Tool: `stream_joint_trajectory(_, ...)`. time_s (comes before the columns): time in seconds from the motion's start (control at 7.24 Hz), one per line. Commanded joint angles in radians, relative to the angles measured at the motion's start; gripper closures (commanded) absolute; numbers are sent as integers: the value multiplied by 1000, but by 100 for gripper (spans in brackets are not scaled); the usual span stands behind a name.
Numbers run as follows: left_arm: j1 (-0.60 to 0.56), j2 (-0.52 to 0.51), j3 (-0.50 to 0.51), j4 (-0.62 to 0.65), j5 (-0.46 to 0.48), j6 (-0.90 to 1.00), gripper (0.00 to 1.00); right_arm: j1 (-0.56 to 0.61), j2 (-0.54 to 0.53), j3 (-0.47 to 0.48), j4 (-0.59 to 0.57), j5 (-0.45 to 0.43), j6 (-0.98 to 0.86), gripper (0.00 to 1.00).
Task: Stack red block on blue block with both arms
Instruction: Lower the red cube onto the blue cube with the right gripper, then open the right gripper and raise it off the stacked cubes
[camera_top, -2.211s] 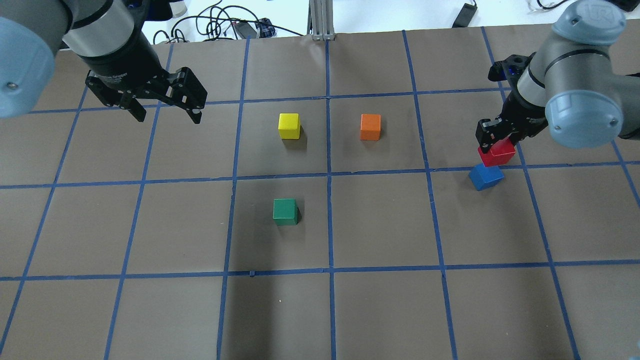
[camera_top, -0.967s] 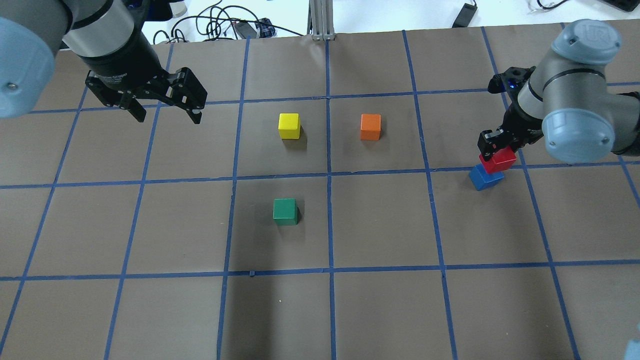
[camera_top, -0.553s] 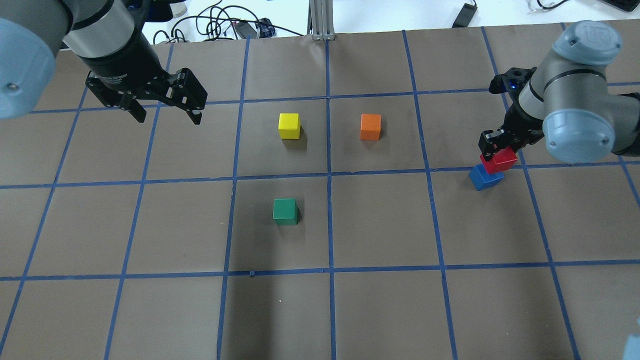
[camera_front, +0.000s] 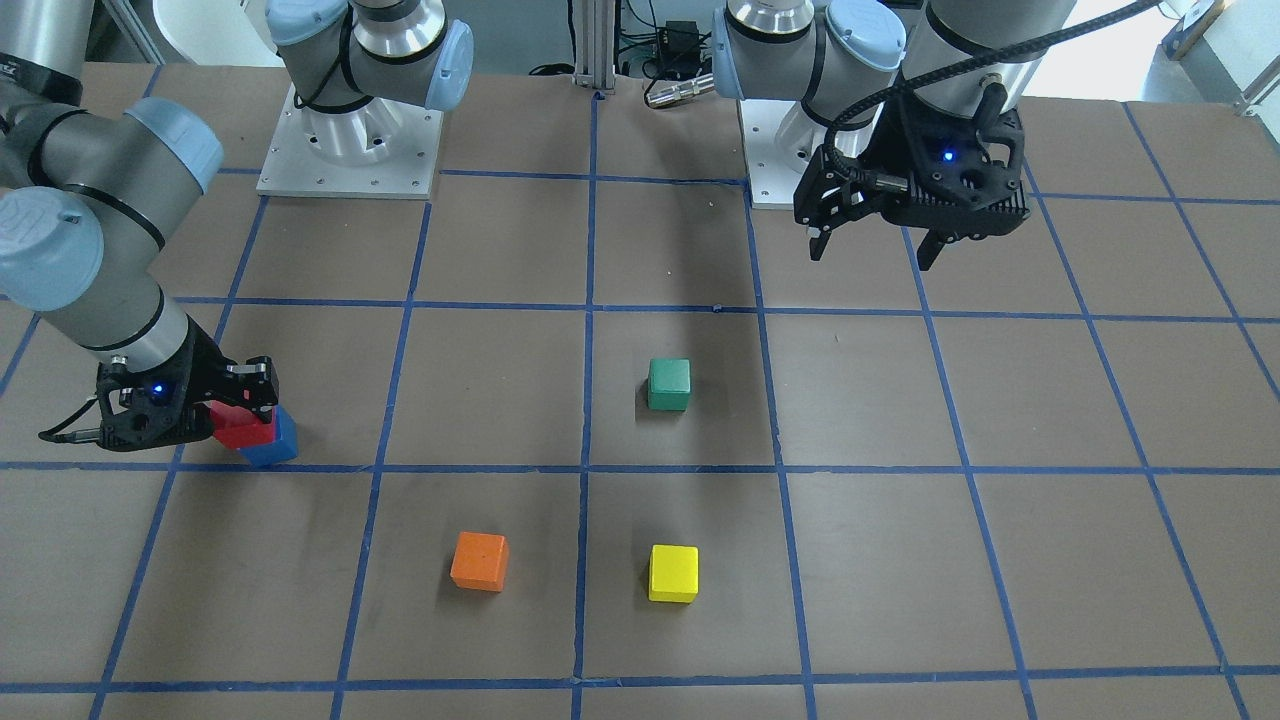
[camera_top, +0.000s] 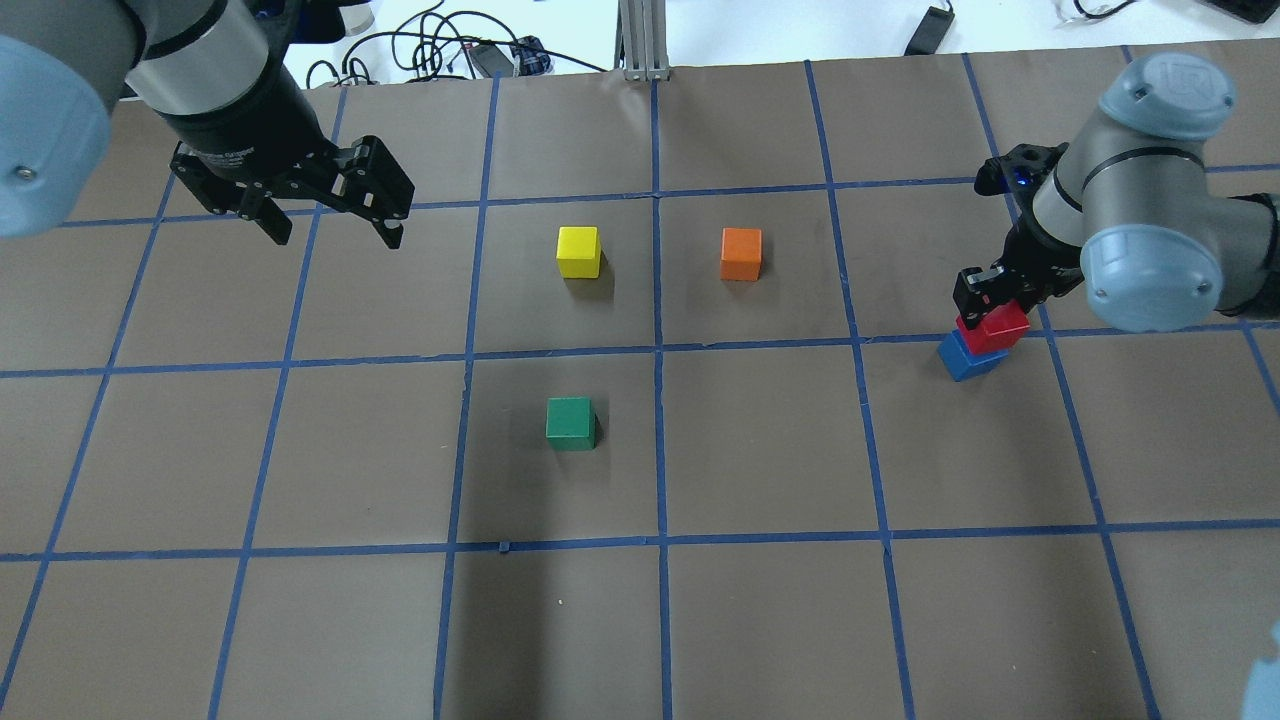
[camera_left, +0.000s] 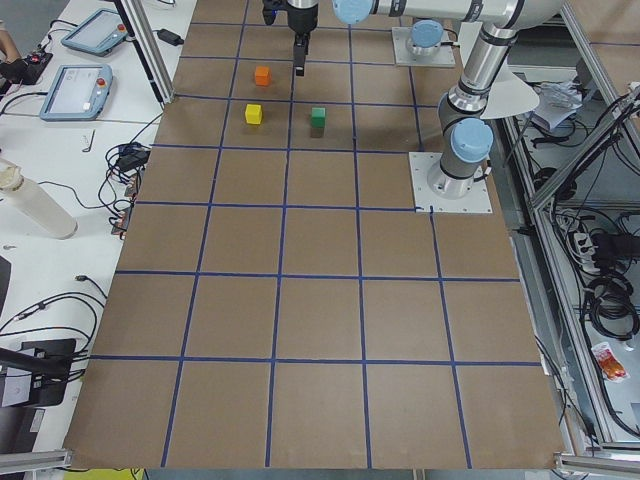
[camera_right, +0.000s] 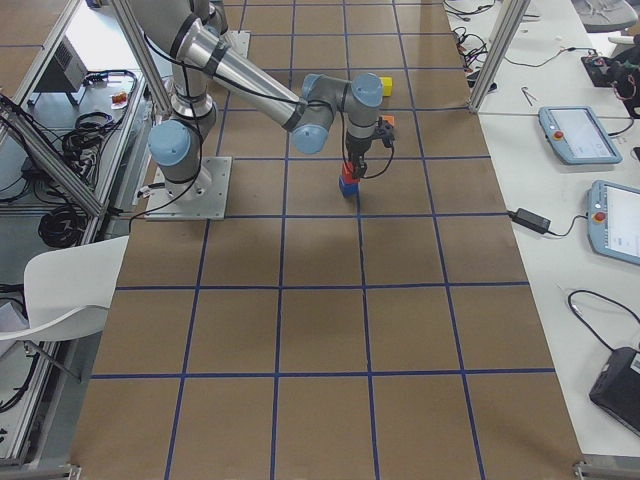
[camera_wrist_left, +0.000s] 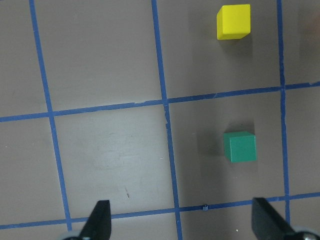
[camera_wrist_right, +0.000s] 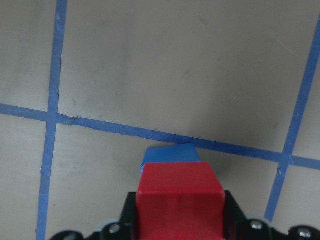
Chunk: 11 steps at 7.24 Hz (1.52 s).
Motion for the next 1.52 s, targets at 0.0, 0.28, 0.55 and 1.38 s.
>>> stream_joint_trajectory(0.0, 0, -2, 2, 0, -1, 0, 0, 0, 3, 7, -22, -2, -1, 24)
stream_joint_trajectory(0.28, 0, -2, 2, 0, -1, 0, 0, 0, 3, 7, -36, 0, 7, 0)
stream_joint_trajectory(0.55, 0, 0, 2, 0, -1, 0, 0, 1, -20, -8, -27, -8, 14, 0)
stream_joint_trajectory(1.38, 0, -2, 2, 5, -1, -2, 0, 104, -292, -159, 434, 9, 321, 0)
